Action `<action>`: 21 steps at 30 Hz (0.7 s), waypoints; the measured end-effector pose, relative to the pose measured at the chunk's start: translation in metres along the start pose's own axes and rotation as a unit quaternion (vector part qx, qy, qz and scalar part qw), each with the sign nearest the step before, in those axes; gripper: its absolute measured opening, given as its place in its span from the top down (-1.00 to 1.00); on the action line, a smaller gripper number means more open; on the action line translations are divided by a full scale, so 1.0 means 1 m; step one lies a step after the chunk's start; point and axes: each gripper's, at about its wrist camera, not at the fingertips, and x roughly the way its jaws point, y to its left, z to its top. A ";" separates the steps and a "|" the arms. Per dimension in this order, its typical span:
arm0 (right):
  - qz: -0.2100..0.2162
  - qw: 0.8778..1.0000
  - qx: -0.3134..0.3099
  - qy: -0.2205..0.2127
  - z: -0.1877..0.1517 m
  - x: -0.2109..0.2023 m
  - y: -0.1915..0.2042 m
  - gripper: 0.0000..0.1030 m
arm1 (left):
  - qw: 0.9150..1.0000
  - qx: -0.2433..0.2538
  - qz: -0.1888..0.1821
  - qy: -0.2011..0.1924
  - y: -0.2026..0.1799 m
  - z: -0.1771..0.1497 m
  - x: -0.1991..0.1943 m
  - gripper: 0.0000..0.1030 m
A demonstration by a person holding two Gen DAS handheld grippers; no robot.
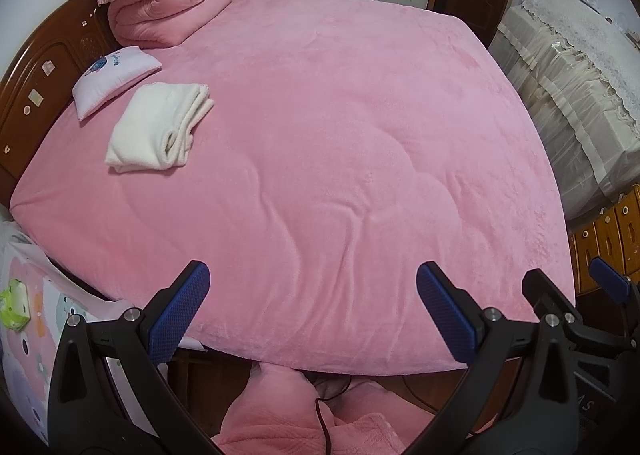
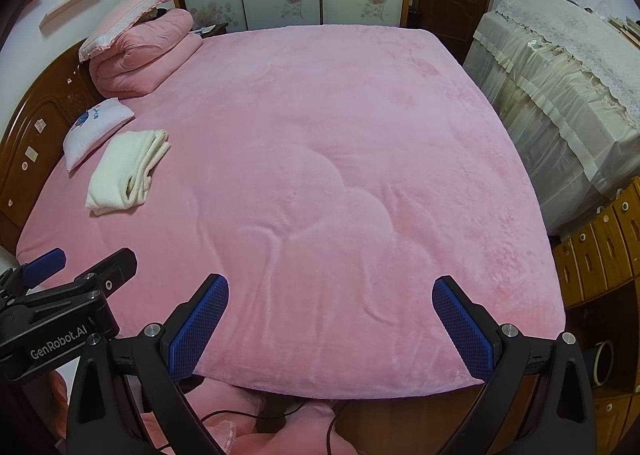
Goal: Fold large clothes
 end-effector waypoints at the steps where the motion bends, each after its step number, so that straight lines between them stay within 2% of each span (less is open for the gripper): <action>1: 0.000 1.000 0.001 0.001 -0.001 0.001 0.000 -0.99 | 1.000 0.000 -0.001 0.002 0.001 -0.001 0.001 -0.99; 21: -0.001 1.000 0.001 0.006 -0.006 0.009 -0.004 -0.99 | 1.000 0.006 0.003 0.007 0.004 -0.010 0.000 -0.99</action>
